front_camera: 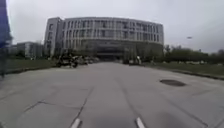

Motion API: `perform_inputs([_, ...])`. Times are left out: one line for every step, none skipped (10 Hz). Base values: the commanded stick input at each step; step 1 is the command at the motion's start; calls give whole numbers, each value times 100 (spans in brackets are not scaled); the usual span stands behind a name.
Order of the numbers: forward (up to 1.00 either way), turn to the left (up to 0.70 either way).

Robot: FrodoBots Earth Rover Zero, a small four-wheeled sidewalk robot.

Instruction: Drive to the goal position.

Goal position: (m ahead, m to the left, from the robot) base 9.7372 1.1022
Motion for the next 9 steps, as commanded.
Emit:
perform_inputs([100, -35])
perform_inputs([100, 1])
perform_inputs([100, 1])
perform_inputs([100, 1])
perform_inputs([100, 1])
perform_inputs([100, 1])
perform_inputs([100, 1])
perform_inputs([100, 1])
perform_inputs([100, 1])
